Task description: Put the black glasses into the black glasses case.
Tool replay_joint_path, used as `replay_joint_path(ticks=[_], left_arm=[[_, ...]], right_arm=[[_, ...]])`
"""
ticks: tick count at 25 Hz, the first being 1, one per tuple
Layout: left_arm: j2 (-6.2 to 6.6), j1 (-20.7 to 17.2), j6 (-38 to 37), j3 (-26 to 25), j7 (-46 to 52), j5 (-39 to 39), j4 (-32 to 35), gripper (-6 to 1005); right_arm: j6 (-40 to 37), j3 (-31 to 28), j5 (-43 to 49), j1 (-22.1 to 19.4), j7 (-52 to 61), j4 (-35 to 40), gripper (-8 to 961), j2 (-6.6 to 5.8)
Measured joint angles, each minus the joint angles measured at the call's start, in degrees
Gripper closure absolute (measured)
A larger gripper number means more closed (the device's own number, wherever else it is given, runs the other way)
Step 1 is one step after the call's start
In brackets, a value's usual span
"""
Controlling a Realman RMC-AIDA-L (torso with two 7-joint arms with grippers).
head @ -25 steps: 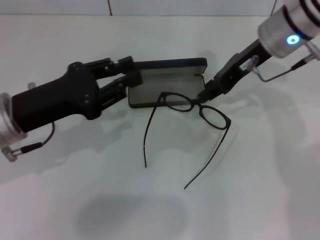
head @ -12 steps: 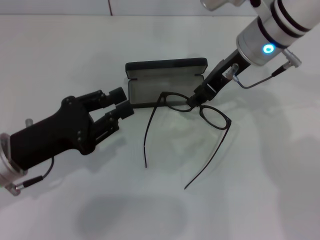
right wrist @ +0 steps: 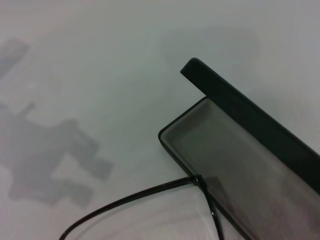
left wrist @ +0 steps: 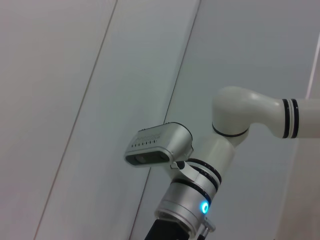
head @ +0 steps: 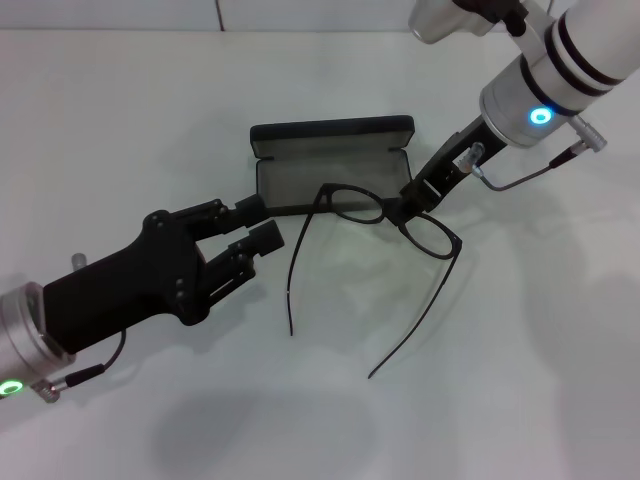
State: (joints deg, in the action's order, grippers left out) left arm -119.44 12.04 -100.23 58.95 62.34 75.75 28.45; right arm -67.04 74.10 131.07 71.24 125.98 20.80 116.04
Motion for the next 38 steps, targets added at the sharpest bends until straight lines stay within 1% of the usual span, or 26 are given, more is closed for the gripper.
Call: replay_joint_path(ticks=[4, 12, 16, 20, 22, 24, 26, 28, 31, 33, 35, 38], left_arm=[[-0.02, 0.6, 0.1, -0.1, 0.0, 0.2, -0.4, 658], [-0.08, 0.6, 0.1, -0.2, -0.1, 0.3, -0.8, 657], [-0.04, 0.6, 0.2, -0.2, -0.6, 0.1, -2.2, 657], [-0.02, 0.6, 0.2, -0.2, -0.6, 0.0, -2.7, 658], [-0.04, 0.4, 0.2, -0.3, -0.5, -0.1, -2.7, 658], [-0.09, 0.4, 0.2, -0.3, -0.4, -0.2, -2.7, 658], [-0.10, 0.3, 0.1, -0.4, -0.4, -0.6, -2.7, 658], [-0.08, 0.1, -0.2, -0.4, -0.6, -1.8, -2.7, 659], [0.05, 0.1, -0.8, -0.4, -0.6, -4.0, -2.7, 661], [0.13, 0.4, -1.5, -0.4, -0.9, -5.1, -2.7, 668], [0.14, 1.6, -2.1, -0.4, -1.5, -5.6, -2.4, 680], [0.03, 3.3, -3.2, -0.4, -2.0, -6.6, -2.5, 699]], right_arm=[[0.5, 0.5, -0.4, -0.4, -0.1, 0.0, 571, 0.20], [1.9, 1.1, -1.6, -1.7, -1.4, -0.1, 581, 0.18], [2.3, 1.1, -3.6, -2.9, -4.6, 0.5, 737, 0.16], [2.4, 1.1, -4.1, -3.1, -5.9, 0.4, 881, 0.15], [2.0, 1.2, -4.7, -3.8, -6.9, 1.0, 897, 0.14], [0.6, 1.4, -5.8, -5.6, -7.7, 3.1, 913, 0.14], [-1.4, 1.7, -7.5, -8.7, -8.0, 7.5, 929, 0.15], [-3.2, 1.9, -9.7, -12.9, -8.0, 13.5, 929, 0.15], [-5.2, 3.0, -15.0, -21.5, -8.4, 25.5, 928, 0.12], [-5.5, 3.4, -19.1, -26.9, -10.4, 31.6, 927, -0.02], [-5.9, 3.1, -23.6, -32.3, -14.0, 35.3, 927, -0.25], [-7.5, 1.8, -31.4, -38.7, -21.1, 37.2, 926, -0.37]])
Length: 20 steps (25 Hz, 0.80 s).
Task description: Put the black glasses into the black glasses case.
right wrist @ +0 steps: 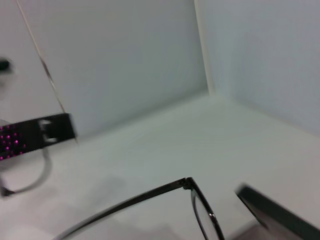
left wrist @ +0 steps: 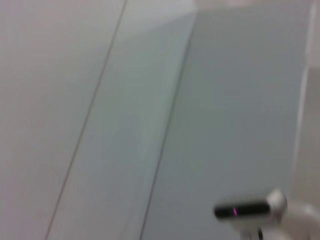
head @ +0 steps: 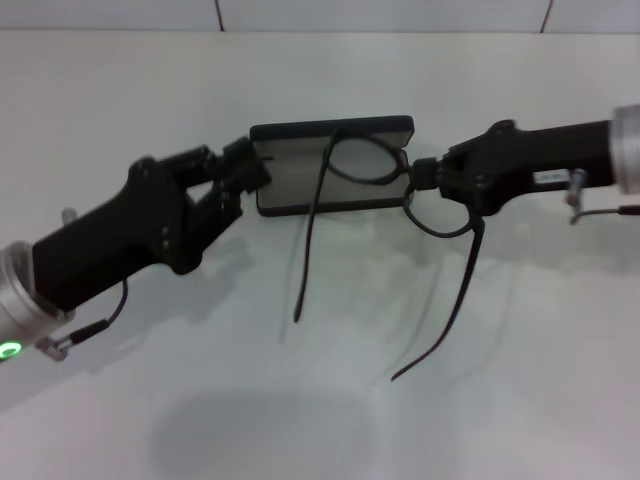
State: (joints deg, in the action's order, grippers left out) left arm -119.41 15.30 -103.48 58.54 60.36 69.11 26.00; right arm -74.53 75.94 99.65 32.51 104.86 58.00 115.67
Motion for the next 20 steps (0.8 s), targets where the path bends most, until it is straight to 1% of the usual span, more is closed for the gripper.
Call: replay_joint_path(ticks=[3, 5, 7, 10, 15, 20], left_arm=[[-0.14, 2.7, -2.8, 0.2, 0.2, -1.8, -0.2, 717], [-0.14, 4.8, -5.0, 0.4, 0.8, -2.0, -0.2, 729], [-0.06, 7.2, -7.2, 0.7, 1.1, -1.6, -0.3, 811], [-0.09, 9.5, -9.2, 2.3, 1.2, -1.1, -0.3, 935], [-0.27, 11.2, -9.8, 5.9, 1.2, -1.4, -0.3, 950], [-0.44, 11.5, -9.7, 6.7, 1.1, -1.3, -1.6, 950]], right_arm=[[-2.6, -0.6, -7.2, -4.1, -7.5, -0.1, 926, 0.03], [-4.3, -0.7, -10.9, -5.9, -11.2, -0.3, 925, 0.08], [-5.8, -0.7, -13.5, -6.8, -14.1, -0.6, 925, 0.15], [-6.6, -0.6, -15.4, -6.5, -15.9, -1.3, 924, 0.21], [-7.0, -0.3, -16.5, -5.0, -17.9, -2.1, 923, 0.41], [-9.0, -0.4, -20.7, -2.6, -20.9, -5.9, 922, 0.23]])
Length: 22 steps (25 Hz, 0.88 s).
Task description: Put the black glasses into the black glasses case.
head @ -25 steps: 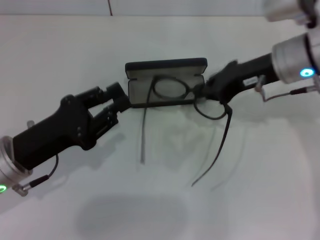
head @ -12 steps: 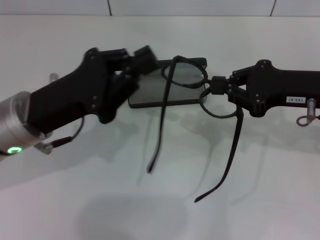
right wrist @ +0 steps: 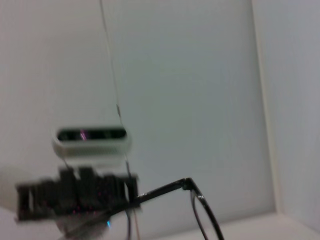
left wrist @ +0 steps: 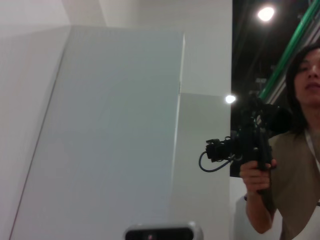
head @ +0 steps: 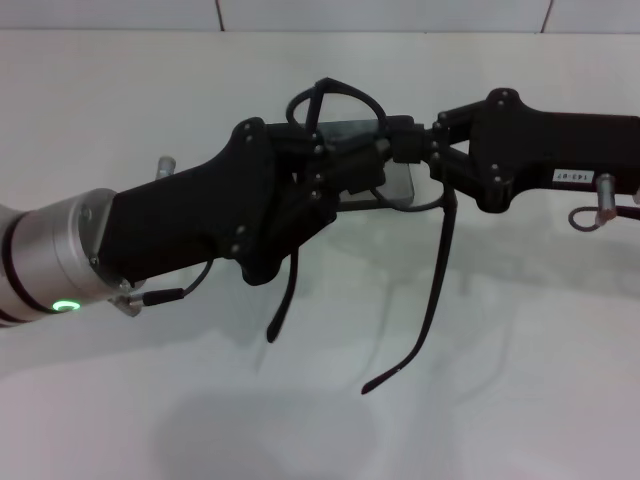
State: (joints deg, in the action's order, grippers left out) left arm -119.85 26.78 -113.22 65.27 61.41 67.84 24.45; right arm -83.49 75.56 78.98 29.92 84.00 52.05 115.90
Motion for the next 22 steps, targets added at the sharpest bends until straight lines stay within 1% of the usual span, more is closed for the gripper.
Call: replay_joint_path(ticks=[5, 13, 22], left_arm=[[-0.06, 0.4, 0.4, 0.0, -0.9, -0.3, -1.7, 949], [-0.12, 2.5, 0.9, -0.4, -2.2, -0.3, -5.2, 949], [-0.12, 2.9, 1.6, -0.4, -2.5, -0.3, -5.5, 950]], right_arm=[[-2.7, -0.2, -4.4, 1.5, -2.6, -3.1, 920, -0.06], [-5.9, 0.5, -7.0, 2.2, -2.9, -4.8, 919, 0.20], [-7.3, 0.6, -8.0, 1.9, -3.4, -6.1, 917, 0.20]])
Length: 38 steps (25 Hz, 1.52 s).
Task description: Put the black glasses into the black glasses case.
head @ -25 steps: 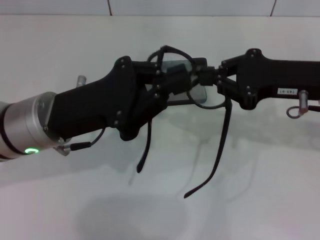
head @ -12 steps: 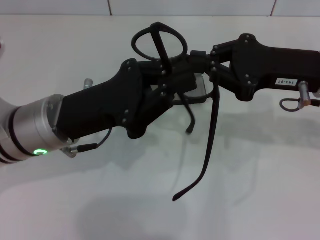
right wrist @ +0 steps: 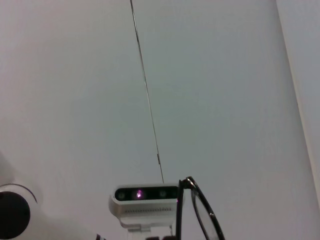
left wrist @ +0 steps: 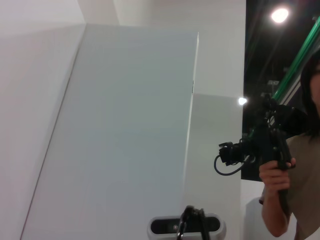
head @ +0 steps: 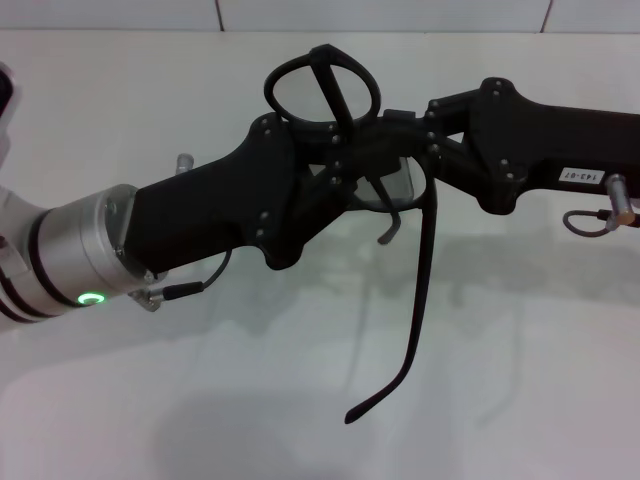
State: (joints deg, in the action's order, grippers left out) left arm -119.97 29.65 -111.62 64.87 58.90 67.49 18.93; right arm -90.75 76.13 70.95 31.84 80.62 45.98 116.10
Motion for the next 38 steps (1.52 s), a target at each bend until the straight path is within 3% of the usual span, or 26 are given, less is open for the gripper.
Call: replay_joint_path(ticks=[17, 23, 31, 38], left_arm=[[0.02, 0.2, 0.2, 0.2, -0.1, 0.3, -0.8, 950], [0.31, -0.2, -2.2, 0.2, -0.3, 0.4, -0.7, 951], [0.43, -0.6, -1.8, 0.2, -0.4, 1.2, -1.0, 951], [-0.23, 3.4, -0.6, 1.7, -0.4, 9.5, -1.3, 951]], right_arm=[[-0.9, -0.3, -1.3, -0.6, -1.0, -0.2, 913, -0.16], [-2.4, -3.1, -1.5, -2.0, -1.5, -0.2, 911, -0.25], [-16.5, -13.0, -7.7, -4.1, -1.1, -0.3, 909, -0.52], [-20.9, -13.5, -16.5, -0.9, -3.8, -2.2, 908, -0.10]])
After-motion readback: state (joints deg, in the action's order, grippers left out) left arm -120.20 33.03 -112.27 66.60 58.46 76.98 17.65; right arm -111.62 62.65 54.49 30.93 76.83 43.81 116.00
